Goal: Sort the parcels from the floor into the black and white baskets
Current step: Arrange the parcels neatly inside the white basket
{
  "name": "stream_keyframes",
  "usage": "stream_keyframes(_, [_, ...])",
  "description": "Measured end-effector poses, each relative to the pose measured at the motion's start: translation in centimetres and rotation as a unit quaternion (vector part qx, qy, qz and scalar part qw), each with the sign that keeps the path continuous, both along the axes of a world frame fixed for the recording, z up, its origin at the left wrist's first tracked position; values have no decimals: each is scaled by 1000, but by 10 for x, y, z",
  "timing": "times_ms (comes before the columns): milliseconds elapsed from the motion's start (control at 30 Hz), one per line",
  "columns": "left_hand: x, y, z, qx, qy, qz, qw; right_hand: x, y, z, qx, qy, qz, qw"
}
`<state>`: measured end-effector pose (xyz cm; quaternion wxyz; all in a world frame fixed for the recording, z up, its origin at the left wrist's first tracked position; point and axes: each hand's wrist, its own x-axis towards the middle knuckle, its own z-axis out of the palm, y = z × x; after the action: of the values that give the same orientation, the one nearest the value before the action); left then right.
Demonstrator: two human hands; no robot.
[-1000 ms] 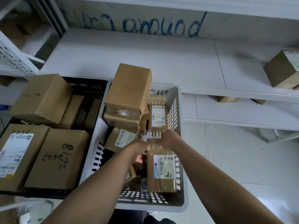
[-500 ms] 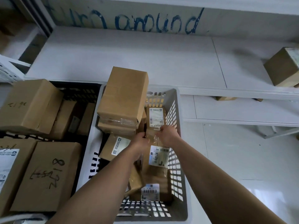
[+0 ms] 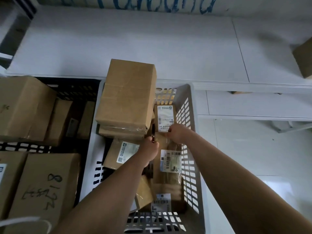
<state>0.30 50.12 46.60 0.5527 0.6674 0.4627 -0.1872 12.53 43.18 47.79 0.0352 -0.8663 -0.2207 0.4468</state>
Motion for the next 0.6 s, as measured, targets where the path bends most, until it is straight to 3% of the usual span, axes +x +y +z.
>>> stream_keyframes(233, [-3,-2,1,29,3,-8,1000,2,4,0,-4,12,28,1000])
stream_keyframes(600, [5,-3,-28,19,49,-76,996,-7,5,-27,-3,-5,-57,998])
